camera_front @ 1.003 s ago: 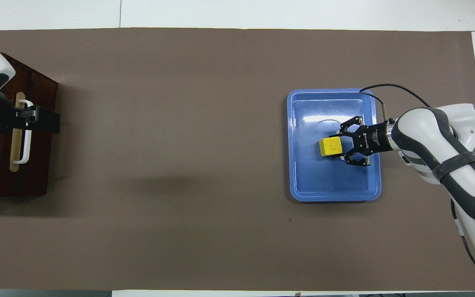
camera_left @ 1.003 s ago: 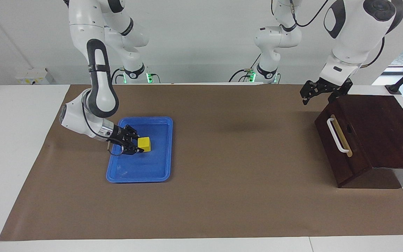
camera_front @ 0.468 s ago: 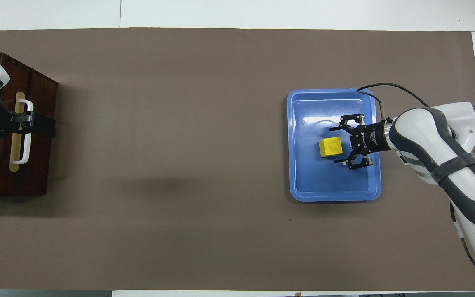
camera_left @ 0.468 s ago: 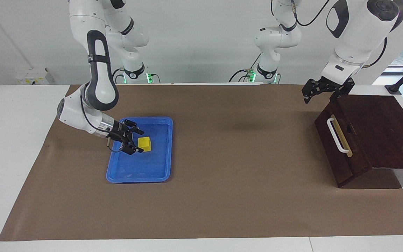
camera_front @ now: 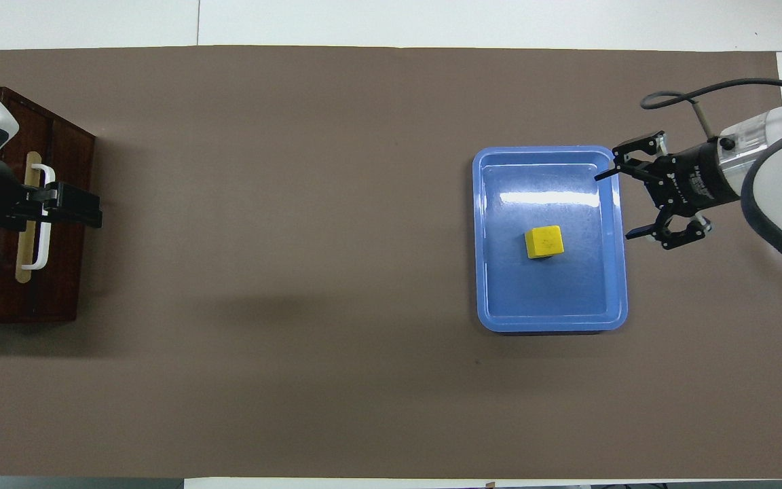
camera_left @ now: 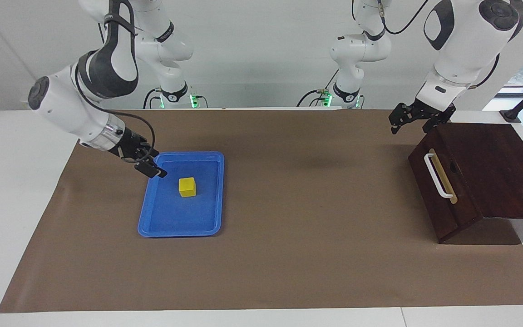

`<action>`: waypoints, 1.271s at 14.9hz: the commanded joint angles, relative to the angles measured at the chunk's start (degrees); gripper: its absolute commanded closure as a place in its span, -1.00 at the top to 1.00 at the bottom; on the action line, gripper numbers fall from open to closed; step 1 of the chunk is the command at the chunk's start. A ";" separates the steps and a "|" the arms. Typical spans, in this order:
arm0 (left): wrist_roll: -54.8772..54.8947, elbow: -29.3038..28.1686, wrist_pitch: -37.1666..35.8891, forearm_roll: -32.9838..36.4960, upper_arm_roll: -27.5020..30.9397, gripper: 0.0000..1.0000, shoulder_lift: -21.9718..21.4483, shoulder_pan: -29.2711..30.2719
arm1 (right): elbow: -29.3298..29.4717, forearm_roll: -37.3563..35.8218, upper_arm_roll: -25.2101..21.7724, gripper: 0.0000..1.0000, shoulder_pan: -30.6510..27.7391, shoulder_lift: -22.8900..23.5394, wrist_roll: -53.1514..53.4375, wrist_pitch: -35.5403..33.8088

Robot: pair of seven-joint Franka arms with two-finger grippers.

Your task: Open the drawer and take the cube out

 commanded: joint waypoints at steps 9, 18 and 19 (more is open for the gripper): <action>0.13 -0.59 -3.97 -0.97 0.02 1.00 -1.11 -0.18 | 9.01 -24.29 0.24 1.00 -2.58 -8.60 -47.52 -11.40; 6.54 -0.68 -4.15 -1.05 0.10 1.00 -1.11 -0.18 | 5.95 -25.62 0.42 1.00 -2.67 -10.90 -53.08 -16.62; 6.54 -0.68 -4.15 -1.05 0.10 1.00 -1.11 -0.18 | 5.60 -25.70 0.33 1.00 -2.67 -10.63 -52.99 -15.57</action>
